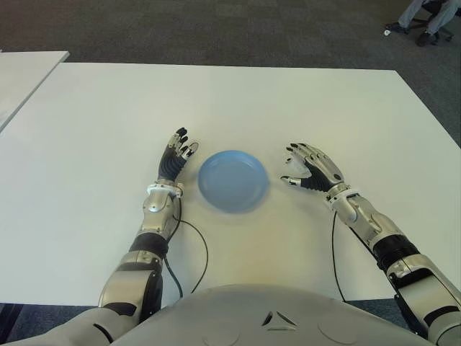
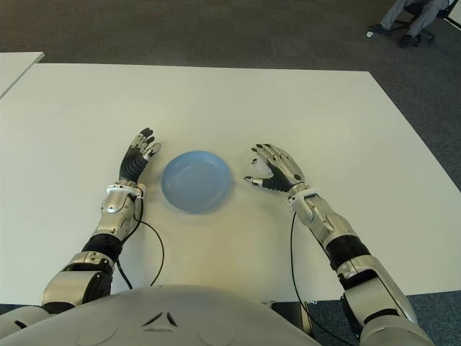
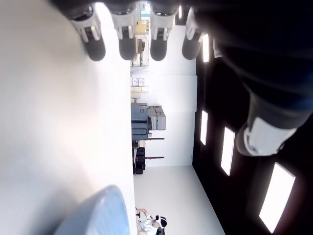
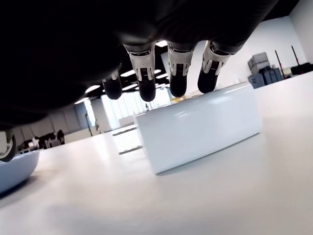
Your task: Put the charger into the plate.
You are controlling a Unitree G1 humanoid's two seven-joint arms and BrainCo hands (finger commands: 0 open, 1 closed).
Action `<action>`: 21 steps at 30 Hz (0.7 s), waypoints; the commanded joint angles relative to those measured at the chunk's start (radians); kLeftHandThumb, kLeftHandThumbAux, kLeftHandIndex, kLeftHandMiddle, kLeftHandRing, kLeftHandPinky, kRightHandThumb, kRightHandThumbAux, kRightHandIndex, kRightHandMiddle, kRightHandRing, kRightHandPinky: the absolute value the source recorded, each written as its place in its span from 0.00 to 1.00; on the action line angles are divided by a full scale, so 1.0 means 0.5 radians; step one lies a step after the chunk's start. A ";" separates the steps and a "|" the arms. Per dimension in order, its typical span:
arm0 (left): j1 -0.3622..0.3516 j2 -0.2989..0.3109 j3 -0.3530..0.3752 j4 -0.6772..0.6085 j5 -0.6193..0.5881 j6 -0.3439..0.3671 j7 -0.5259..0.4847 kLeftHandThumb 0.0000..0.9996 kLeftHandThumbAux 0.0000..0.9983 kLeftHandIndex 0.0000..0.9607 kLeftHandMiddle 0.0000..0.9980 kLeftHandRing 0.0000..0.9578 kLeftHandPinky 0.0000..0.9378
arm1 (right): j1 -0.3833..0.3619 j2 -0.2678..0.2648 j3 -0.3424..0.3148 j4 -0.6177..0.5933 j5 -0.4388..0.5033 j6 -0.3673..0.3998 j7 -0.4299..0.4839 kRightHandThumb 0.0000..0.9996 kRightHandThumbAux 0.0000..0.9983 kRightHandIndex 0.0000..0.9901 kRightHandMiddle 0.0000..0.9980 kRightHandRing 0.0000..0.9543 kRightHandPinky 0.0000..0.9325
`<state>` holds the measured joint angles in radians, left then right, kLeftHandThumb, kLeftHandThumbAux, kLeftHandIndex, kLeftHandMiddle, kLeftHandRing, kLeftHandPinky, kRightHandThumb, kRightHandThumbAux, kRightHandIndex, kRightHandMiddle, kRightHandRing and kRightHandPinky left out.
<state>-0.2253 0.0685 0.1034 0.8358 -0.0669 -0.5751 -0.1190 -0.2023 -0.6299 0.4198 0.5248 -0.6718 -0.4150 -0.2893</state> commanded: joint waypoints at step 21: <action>0.044 -0.013 0.001 0.068 0.006 0.049 0.000 0.00 0.55 0.00 0.01 0.00 0.02 | 0.310 0.009 -0.192 -0.359 0.092 0.045 0.330 0.32 0.29 0.00 0.00 0.00 0.00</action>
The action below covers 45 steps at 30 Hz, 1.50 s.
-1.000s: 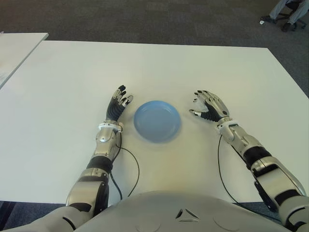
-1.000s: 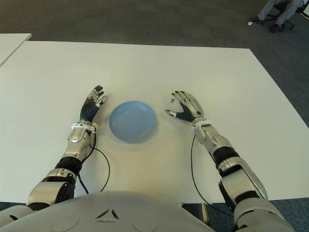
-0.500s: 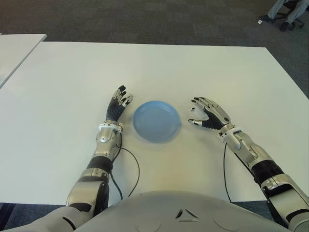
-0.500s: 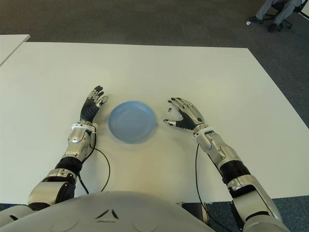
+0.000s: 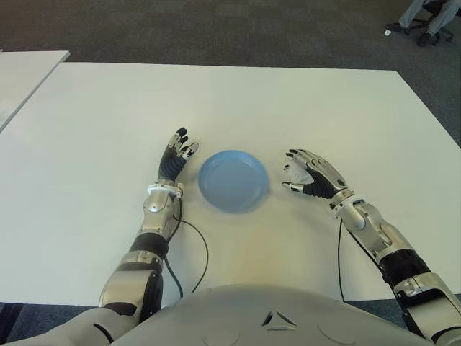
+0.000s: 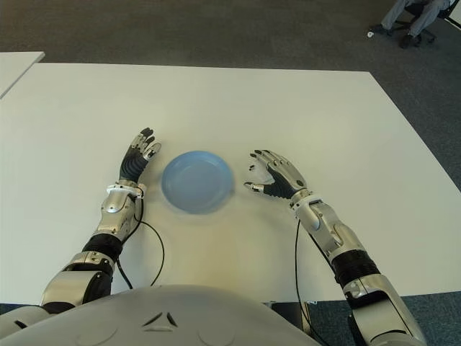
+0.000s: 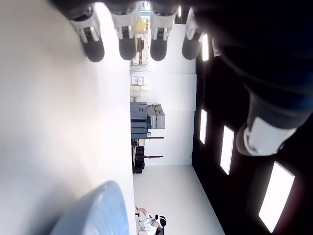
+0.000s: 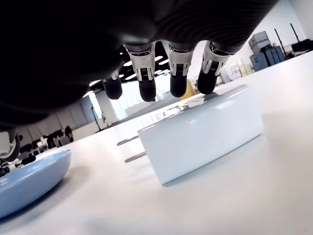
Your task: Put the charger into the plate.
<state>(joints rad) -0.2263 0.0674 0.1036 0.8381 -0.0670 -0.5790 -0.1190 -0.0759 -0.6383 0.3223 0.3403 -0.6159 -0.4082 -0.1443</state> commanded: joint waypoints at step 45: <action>0.030 0.013 -0.022 0.098 0.041 0.032 -0.022 0.00 0.56 0.00 0.03 0.03 0.04 | -0.313 -0.152 -0.310 0.092 0.014 -0.576 -0.052 0.32 0.08 0.00 0.00 0.00 0.00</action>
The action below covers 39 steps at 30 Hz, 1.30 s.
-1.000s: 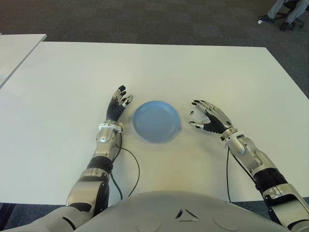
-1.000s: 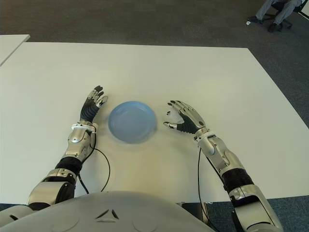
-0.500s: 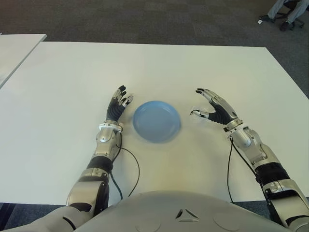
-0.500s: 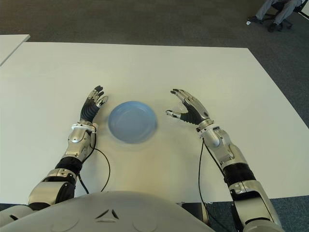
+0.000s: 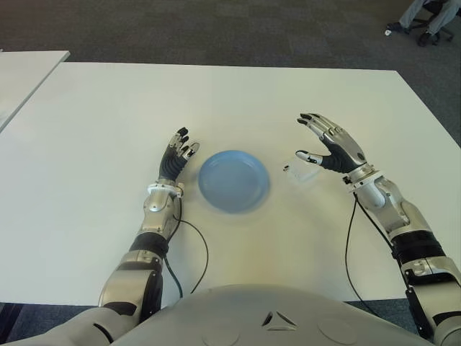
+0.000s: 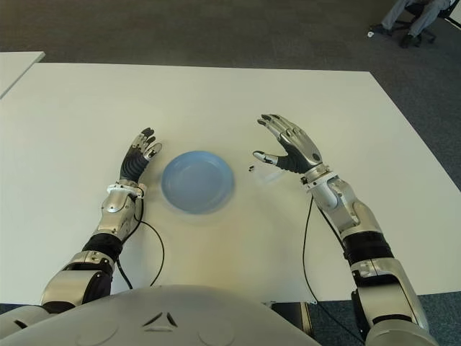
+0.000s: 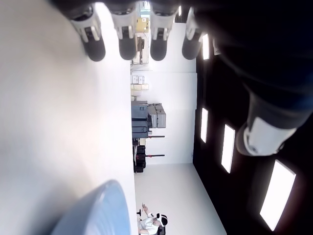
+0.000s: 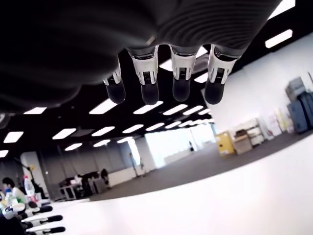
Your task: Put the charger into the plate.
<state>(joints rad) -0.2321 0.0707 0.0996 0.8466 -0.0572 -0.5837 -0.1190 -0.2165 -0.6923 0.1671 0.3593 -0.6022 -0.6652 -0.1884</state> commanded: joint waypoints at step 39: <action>-0.005 0.028 0.008 0.192 0.000 0.000 -0.022 0.00 0.54 0.00 0.01 0.00 0.02 | -0.743 -0.472 0.682 0.783 -1.263 -0.372 -0.806 0.25 0.10 0.00 0.00 0.00 0.00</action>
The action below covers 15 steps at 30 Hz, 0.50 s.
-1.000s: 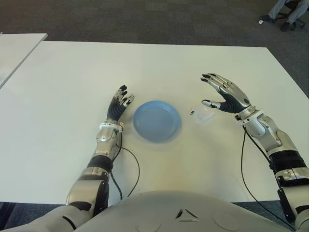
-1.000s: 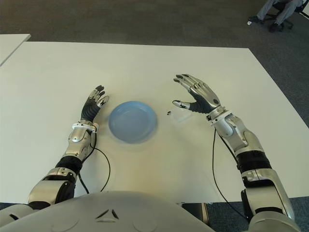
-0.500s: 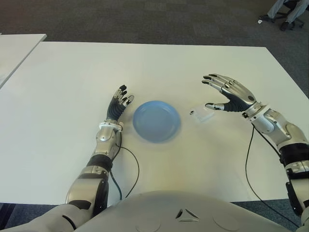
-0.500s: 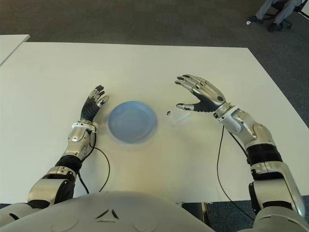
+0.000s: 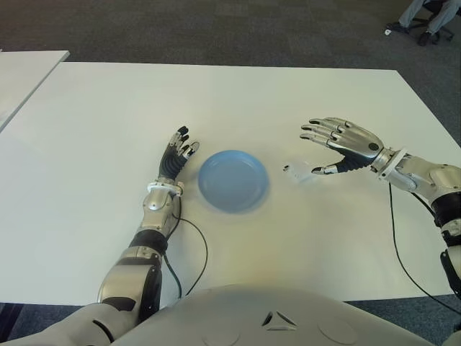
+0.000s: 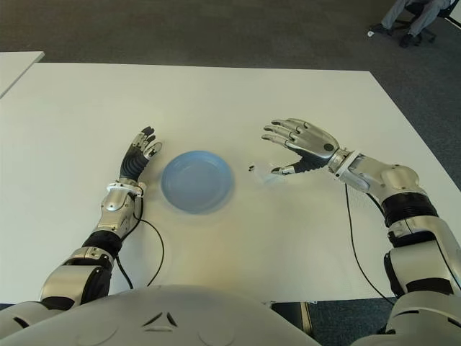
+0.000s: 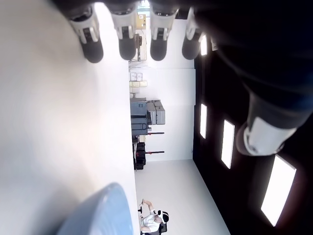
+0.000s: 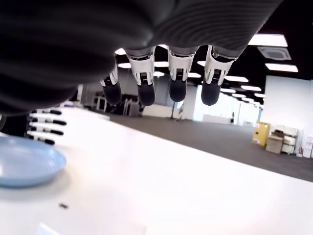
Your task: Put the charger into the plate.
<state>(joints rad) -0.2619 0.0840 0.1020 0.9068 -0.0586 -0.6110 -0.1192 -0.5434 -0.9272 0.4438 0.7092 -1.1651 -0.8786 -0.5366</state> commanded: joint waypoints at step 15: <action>0.064 0.011 0.009 0.062 -0.004 0.058 -0.027 0.00 0.54 0.00 0.01 0.00 0.02 | -0.323 0.119 0.436 0.459 -0.232 0.166 -0.329 0.27 0.10 0.00 0.00 0.00 0.00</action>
<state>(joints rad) -0.2620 0.0856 0.1032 0.9067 -0.0595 -0.6120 -0.1200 -0.6839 -0.8902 0.6304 0.9057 -1.2711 -0.8076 -0.6836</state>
